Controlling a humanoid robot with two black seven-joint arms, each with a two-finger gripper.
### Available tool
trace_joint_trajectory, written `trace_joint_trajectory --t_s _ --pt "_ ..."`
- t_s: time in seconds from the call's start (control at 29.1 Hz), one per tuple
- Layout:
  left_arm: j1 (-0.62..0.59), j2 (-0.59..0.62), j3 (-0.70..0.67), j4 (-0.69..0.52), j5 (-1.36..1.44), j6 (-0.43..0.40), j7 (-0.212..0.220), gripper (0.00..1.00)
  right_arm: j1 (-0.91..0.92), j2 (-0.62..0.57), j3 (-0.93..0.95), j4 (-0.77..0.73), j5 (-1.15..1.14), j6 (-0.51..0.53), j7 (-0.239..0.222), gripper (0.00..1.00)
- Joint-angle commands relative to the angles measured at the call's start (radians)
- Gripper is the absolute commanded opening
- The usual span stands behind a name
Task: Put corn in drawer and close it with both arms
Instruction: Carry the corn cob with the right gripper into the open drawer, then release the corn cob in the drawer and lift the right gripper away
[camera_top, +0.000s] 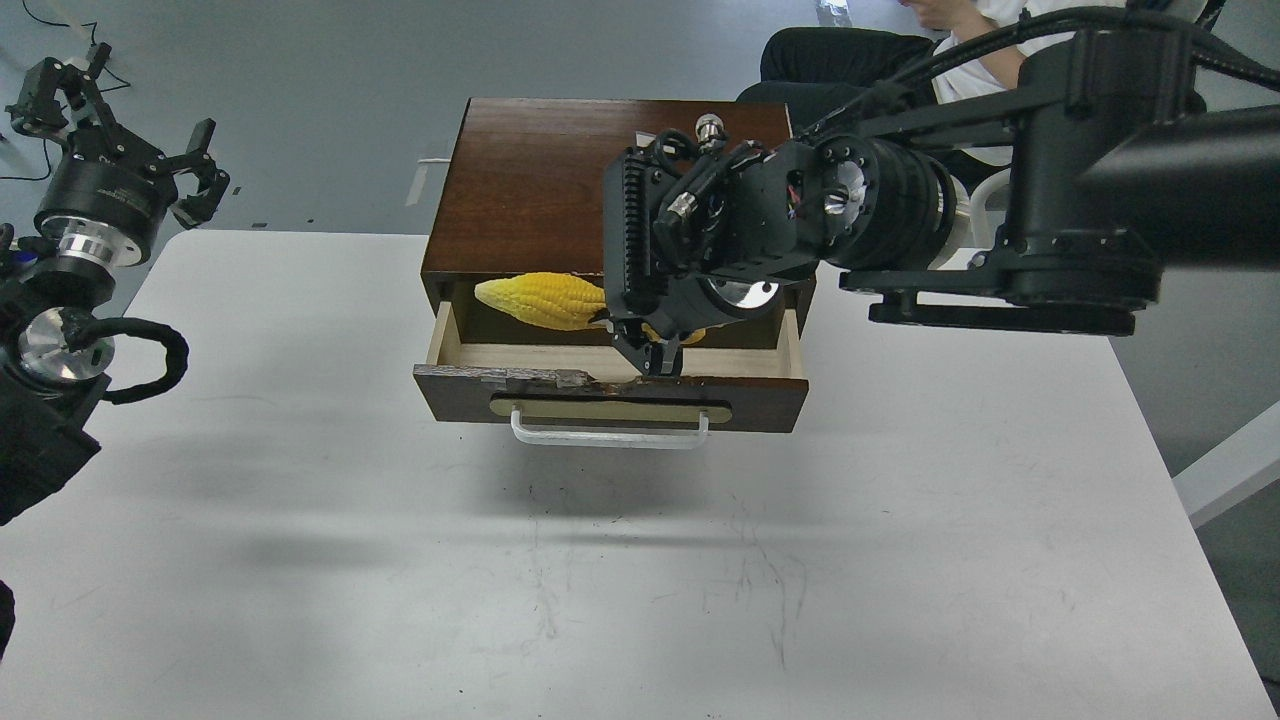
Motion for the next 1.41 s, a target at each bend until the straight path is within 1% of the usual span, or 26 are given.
trace_joint_trajectory --t_s 0.0,0.03,0.07,0.1,0.14,0.21,0.24,0.31,0.34,0.41,0.45,0.55,0.69,0.79,0.83,0.89,1.0,1.07,1.14,1.17,1.2,1.31,1.34,1.38 --pt "0.003 -0.001 0.002 0.0 0.0 0.0 0.004 0.99 -0.01 0.001 0.0 0.0 0.0 -0.005 0.0 0.12" --pt "0.003 -0.001 0.002 0.0 0.0 0.0 0.004 0.99 -0.011 0.001 0.0 0.0 0.0 -0.005 0.0 0.14" --pt "0.003 -0.001 0.002 0.0 0.0 0.0 0.004 0.99 -0.013 0.003 0.0 -0.002 0.0 -0.005 0.0 0.18" --pt "0.003 -0.001 0.002 0.0 0.0 0.0 0.004 0.99 -0.013 0.003 0.0 -0.002 0.0 -0.005 0.0 0.18" --pt "0.003 0.0 0.002 0.0 0.0 0.0 0.004 0.99 -0.016 0.003 0.0 -0.003 0.0 -0.005 0.0 0.22" --pt "0.002 0.0 0.002 0.0 0.0 0.0 0.004 0.99 -0.025 0.001 0.0 -0.003 0.003 -0.005 0.002 0.33" --pt "0.0 0.0 0.002 0.0 0.0 0.0 0.004 0.99 -0.031 0.0 0.001 -0.003 0.003 -0.005 0.005 0.41" --pt "-0.004 0.0 0.0 0.0 0.0 0.0 0.004 0.99 -0.037 -0.002 0.001 -0.005 0.003 -0.005 0.014 0.45" --pt "-0.007 0.0 0.0 0.0 0.0 0.0 0.006 0.99 -0.039 -0.009 0.001 -0.005 0.003 -0.005 0.023 0.5" --pt "-0.01 0.0 0.0 0.0 0.0 0.0 0.007 0.99 -0.043 -0.019 0.001 -0.005 0.003 -0.005 0.034 0.53" --pt "-0.01 0.0 0.002 0.0 0.0 0.0 0.007 0.99 -0.044 -0.019 0.003 -0.005 0.003 -0.005 0.035 0.56" --pt "-0.01 0.0 0.002 0.0 0.002 0.0 0.009 0.99 -0.044 -0.023 0.004 -0.005 0.003 -0.005 0.041 0.6" --pt "-0.012 0.0 0.002 0.0 0.002 0.0 0.015 0.99 -0.04 -0.054 0.049 -0.003 0.005 -0.005 0.067 0.71" --pt "-0.02 0.002 0.002 0.0 0.002 0.0 0.019 0.99 -0.037 -0.068 0.072 -0.006 0.005 -0.005 0.075 0.74" --pt "-0.026 0.005 0.003 0.0 0.004 0.0 0.026 0.99 -0.039 -0.075 0.087 -0.008 0.006 -0.005 0.081 0.77" --pt "-0.027 0.011 0.003 0.0 0.004 0.0 0.035 0.99 -0.043 -0.095 0.11 -0.006 0.015 -0.005 0.091 0.77" --pt "-0.03 0.012 0.002 0.0 0.004 0.0 0.038 0.98 -0.047 -0.109 0.155 -0.006 0.08 -0.005 0.091 0.78" --pt "-0.052 0.02 0.002 -0.002 0.008 0.0 0.039 0.98 -0.047 -0.12 0.243 -0.035 0.187 0.001 0.089 0.86" --pt "-0.06 0.031 0.002 -0.011 0.025 0.0 0.036 0.98 -0.047 -0.129 0.285 -0.06 0.262 0.004 0.089 0.91" --pt "-0.06 0.048 0.002 -0.047 0.055 0.0 0.033 0.98 -0.047 -0.137 0.322 -0.093 0.346 0.006 0.087 0.95" --pt "-0.06 0.061 0.003 -0.08 0.077 0.0 0.032 0.97 -0.048 -0.138 0.337 -0.121 0.401 0.004 0.087 0.95" --pt "-0.049 0.133 0.002 -0.248 0.221 0.0 0.027 0.95 -0.047 -0.143 0.366 -0.219 0.614 0.004 0.087 0.96" --pt "-0.047 0.158 0.002 -0.312 0.276 0.0 0.026 0.93 -0.047 -0.157 0.369 -0.241 0.693 0.004 0.087 0.96" --pt "-0.047 0.172 0.002 -0.35 0.304 0.0 0.026 0.93 -0.048 -0.173 0.376 -0.252 0.739 0.003 0.087 0.97"
